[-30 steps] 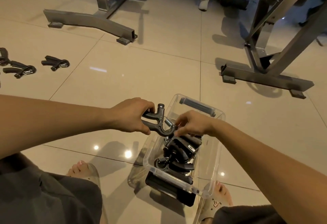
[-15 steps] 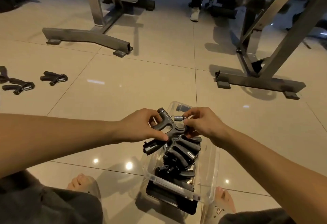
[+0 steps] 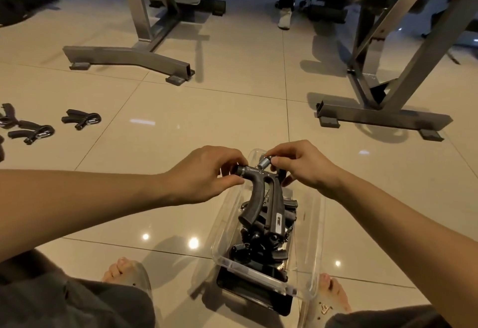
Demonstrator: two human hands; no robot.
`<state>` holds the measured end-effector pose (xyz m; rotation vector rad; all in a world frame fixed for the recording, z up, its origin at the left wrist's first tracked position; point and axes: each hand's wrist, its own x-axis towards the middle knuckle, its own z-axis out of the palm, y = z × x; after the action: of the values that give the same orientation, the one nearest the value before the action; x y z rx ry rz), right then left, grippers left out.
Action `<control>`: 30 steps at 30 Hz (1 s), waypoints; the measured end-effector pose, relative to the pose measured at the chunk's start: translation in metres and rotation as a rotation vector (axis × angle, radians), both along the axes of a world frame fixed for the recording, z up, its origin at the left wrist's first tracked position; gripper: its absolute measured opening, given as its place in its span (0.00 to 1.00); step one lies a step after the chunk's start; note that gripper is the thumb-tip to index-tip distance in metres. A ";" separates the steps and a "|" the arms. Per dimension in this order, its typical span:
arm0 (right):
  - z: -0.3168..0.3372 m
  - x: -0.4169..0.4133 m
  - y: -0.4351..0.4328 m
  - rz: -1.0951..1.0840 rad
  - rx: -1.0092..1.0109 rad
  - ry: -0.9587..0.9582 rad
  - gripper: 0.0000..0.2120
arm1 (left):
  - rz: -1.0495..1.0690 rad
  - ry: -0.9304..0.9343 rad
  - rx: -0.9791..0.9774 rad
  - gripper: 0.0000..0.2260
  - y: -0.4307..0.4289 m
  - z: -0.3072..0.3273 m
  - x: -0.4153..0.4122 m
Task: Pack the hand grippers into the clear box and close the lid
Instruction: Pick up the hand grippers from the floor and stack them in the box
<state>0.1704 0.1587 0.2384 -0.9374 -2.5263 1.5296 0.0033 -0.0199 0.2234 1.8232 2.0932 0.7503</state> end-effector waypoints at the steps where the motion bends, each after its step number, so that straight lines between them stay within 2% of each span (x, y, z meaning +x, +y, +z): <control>1: 0.000 0.000 0.000 -0.027 -0.023 0.018 0.09 | 0.000 0.007 0.028 0.08 0.001 0.002 -0.002; 4: 0.002 -0.002 0.000 -0.115 -0.124 0.044 0.09 | 0.043 0.042 0.078 0.08 0.005 0.007 -0.006; 7: 0.010 -0.005 -0.003 -0.117 -0.197 0.024 0.16 | 0.119 0.044 0.083 0.07 0.008 0.009 -0.013; 11: 0.019 -0.008 -0.010 -0.005 -0.170 -0.052 0.23 | 0.148 0.060 0.055 0.07 0.012 0.011 -0.018; 17: 0.008 -0.007 -0.024 0.162 -0.018 -0.087 0.19 | 0.121 0.172 0.013 0.14 0.012 0.005 -0.018; 20: -0.001 -0.007 -0.030 0.213 0.050 -0.066 0.15 | 0.178 0.050 0.010 0.18 0.013 0.005 -0.019; 25: -0.003 -0.006 -0.028 0.203 0.070 -0.021 0.10 | 0.204 -0.328 -0.052 0.08 0.017 0.007 -0.016; 27: -0.001 -0.007 -0.027 0.211 0.089 -0.027 0.09 | 0.231 -0.425 -0.070 0.08 0.017 0.007 -0.015; 30: -0.003 -0.007 -0.026 0.261 0.359 -0.062 0.11 | 0.307 -0.552 -0.123 0.12 0.016 0.004 -0.014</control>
<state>0.1633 0.1323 0.2356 -0.6357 -2.9241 1.0453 -0.0107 -0.0034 0.2276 1.0757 1.9941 1.0302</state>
